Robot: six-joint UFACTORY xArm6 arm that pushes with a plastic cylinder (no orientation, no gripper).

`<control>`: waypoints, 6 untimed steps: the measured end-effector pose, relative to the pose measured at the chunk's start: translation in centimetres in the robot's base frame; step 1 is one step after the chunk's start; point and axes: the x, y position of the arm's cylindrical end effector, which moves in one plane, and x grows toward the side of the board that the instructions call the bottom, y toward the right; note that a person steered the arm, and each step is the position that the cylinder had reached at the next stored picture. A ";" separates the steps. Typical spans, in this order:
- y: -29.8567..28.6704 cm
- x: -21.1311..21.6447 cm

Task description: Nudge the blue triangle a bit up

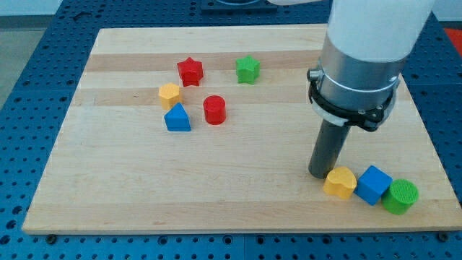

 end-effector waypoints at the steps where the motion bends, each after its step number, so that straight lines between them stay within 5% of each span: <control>1: -1.5 0.0; 3: -18.0 -1.3; 4: -24.3 -6.3; 6: -25.5 -15.5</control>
